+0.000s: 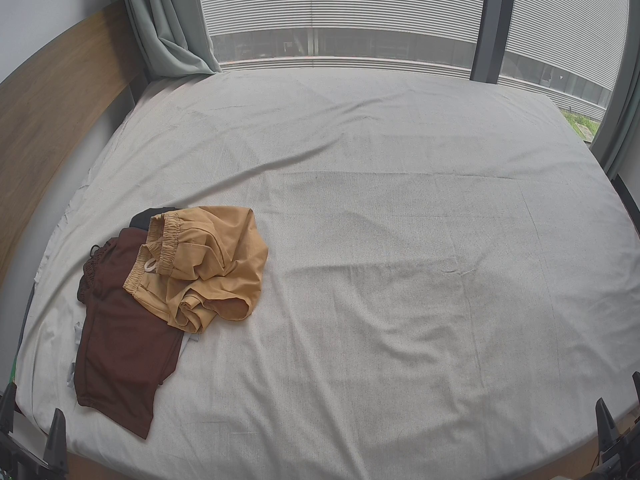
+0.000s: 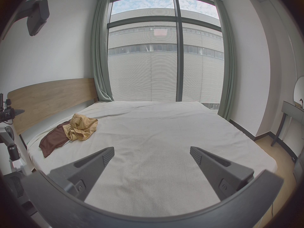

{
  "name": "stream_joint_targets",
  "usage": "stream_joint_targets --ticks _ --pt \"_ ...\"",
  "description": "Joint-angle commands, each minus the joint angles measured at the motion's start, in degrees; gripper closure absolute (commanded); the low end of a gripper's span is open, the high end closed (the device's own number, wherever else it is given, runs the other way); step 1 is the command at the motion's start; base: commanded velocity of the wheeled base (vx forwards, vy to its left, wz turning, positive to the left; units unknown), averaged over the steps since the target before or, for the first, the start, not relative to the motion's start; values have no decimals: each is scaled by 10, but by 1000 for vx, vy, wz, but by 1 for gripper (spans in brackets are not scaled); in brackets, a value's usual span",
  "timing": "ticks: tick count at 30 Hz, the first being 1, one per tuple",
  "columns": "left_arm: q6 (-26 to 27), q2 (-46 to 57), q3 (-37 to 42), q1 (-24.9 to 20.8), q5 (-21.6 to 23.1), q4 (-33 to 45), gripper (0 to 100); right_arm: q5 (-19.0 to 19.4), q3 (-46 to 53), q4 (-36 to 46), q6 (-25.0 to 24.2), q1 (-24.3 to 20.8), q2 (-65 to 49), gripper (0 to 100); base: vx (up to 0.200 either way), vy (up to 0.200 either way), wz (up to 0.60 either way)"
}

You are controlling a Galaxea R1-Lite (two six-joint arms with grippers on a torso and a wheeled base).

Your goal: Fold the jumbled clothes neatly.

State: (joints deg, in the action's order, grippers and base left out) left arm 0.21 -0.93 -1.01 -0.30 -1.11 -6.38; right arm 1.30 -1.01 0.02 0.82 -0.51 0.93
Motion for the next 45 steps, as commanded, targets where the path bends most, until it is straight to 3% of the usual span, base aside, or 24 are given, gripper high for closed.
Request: stream_joint_targets --ticks 1,29,35,39,45 --pt "2 9 6 0 12 15 0 0 9 0 0 0 -9 0 0 0 0" --pt "-28 -146 -102 -59 34 13 0 0 9 0 0 0 -9 0 0 0 0" --pt "-69 -195 -130 -86 35 11 0 -1 9 0 0 0 -9 0 0 0 0" --pt "-104 -231 -149 -98 59 12 0 0 9 0 0 0 -9 0 0 0 0" --pt "-115 -289 -159 -99 78 2 0 0 10 0 1 0 -9 0 0 0 0"
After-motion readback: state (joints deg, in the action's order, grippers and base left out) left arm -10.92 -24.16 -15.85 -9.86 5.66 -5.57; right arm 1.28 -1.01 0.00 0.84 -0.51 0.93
